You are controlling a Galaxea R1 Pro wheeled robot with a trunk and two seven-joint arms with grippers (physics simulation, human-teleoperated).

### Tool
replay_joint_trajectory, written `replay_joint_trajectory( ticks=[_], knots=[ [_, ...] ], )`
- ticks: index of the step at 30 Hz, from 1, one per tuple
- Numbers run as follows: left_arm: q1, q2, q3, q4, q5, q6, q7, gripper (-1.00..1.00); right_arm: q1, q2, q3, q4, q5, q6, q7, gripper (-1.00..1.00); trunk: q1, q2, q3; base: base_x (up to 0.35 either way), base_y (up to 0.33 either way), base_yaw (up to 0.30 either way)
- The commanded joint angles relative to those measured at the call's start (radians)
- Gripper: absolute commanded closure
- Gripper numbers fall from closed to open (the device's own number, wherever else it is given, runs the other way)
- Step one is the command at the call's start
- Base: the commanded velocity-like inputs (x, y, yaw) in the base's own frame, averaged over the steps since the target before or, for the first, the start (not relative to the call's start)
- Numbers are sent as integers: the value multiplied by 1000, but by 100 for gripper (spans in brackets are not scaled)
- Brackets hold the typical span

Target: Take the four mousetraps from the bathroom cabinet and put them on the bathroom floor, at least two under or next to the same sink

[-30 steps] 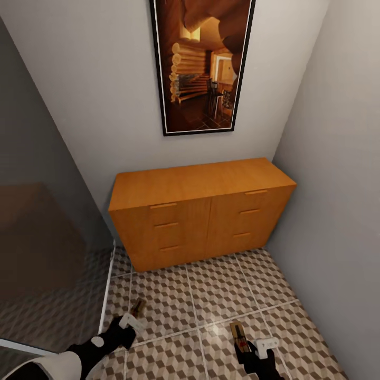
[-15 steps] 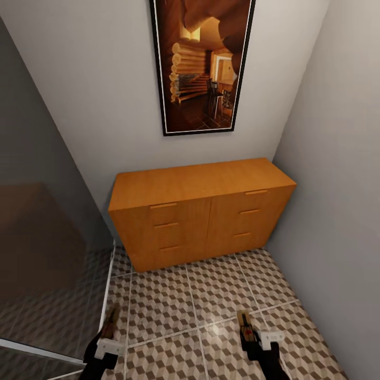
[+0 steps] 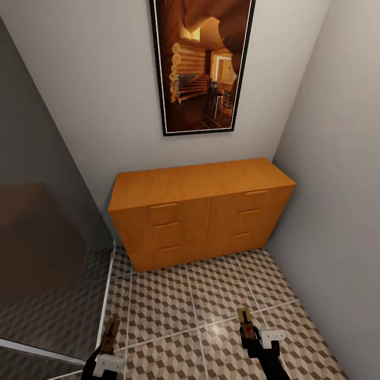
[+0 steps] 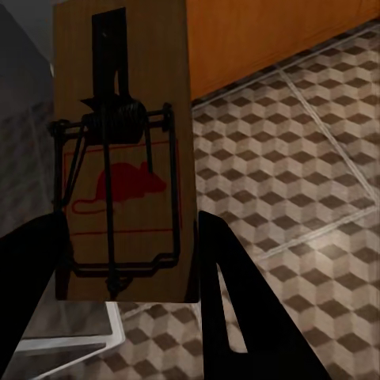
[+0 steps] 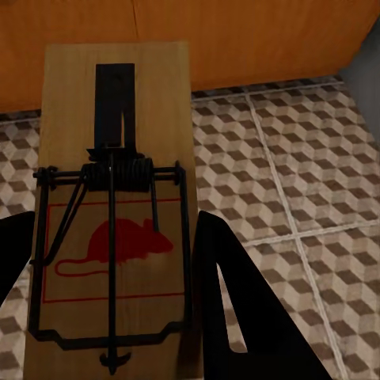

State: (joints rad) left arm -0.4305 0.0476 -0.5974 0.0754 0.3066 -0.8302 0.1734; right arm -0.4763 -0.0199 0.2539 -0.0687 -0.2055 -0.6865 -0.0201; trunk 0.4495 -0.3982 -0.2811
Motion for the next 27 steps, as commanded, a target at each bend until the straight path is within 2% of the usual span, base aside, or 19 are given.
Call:
replay_joint_trajectory(
  ticks=[1, 8, 27],
  knots=[
    [-1, 0, -9, 3, 3, -4, 4, 100, -1, 0, 8, 1, -11, -3, 1, 100, 1, -2, -2, 0, 0, 0],
    [-1, 6, -7, 3, 4, -3, 5, 100, 0, 0, 7, 4, -11, -2, -1, 100, 1, -2, -2, 0, 0, 0],
    [-1, 3, -9, 3, 3, 12, 2, 100, -1, 1, 7, 12, -12, -2, -2, 100, 1, -2, -2, 0, 0, 0]
  ],
)
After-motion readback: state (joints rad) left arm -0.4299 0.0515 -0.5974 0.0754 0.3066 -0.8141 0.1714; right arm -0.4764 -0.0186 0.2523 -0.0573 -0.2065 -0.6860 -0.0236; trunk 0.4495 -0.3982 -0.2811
